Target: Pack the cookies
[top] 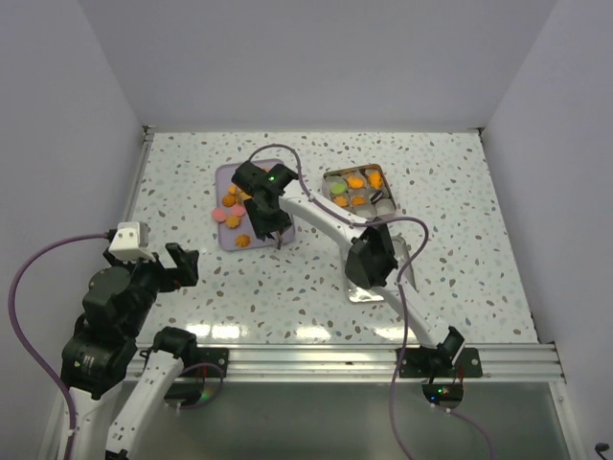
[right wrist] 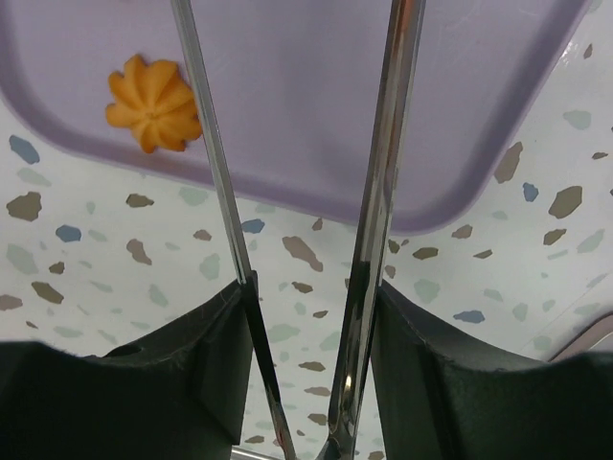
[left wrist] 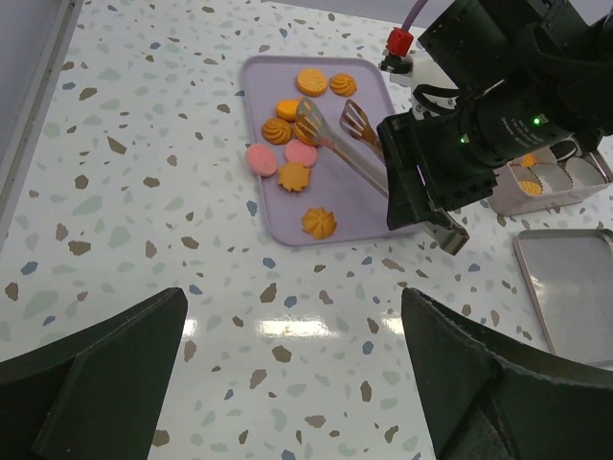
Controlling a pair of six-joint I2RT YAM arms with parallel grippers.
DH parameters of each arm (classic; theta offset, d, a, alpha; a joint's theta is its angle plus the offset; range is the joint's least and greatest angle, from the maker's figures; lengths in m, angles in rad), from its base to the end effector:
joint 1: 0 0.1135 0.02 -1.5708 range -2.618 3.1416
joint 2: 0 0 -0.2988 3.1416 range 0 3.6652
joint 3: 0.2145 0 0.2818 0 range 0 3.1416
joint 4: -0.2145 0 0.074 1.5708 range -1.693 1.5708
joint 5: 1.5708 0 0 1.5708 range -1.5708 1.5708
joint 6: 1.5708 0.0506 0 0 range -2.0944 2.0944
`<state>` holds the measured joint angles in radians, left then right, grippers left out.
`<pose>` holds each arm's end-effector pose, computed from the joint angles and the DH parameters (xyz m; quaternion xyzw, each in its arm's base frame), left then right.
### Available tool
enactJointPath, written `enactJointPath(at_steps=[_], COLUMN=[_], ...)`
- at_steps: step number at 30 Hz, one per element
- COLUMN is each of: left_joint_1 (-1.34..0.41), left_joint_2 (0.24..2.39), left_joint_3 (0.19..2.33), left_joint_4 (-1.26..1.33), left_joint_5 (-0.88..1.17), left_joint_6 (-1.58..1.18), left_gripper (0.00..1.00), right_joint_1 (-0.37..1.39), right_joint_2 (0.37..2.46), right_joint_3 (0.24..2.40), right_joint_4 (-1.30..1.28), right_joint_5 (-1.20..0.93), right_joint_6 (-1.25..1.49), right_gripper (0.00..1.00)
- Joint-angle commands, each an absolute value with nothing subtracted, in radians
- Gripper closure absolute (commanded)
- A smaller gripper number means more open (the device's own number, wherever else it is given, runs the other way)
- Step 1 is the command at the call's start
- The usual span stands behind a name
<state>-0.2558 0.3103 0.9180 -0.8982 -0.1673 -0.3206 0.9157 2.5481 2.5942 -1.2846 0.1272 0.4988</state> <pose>0.0466 -0.0035 0.3757 -0.0758 0.7972 -0.1049 0.5897 0.3588 0.4564 0.2358 -0.1934 0.9651 0.0596 0.1662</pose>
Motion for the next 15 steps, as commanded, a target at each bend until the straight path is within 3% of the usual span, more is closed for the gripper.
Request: enactJointPath(at_steps=[1,15], left_joint_1=[-0.25,-0.25], left_joint_2=[0.327,0.314], left_joint_3=[0.911,0.911], left_joint_4=[-0.853,-0.851], left_joint_5=[-0.161,-0.166], left_joint_6=[-0.301,-0.301], left_gripper=[0.0,0.0], right_joint_1=[0.9,0.962], right_joint_2=[2.568,2.507], right_joint_3=[2.646,2.603], right_joint_4=[-1.261,-1.301], right_joint_5=[0.101,0.103], right_joint_6=[0.505,0.471], right_gripper=[0.49,0.51])
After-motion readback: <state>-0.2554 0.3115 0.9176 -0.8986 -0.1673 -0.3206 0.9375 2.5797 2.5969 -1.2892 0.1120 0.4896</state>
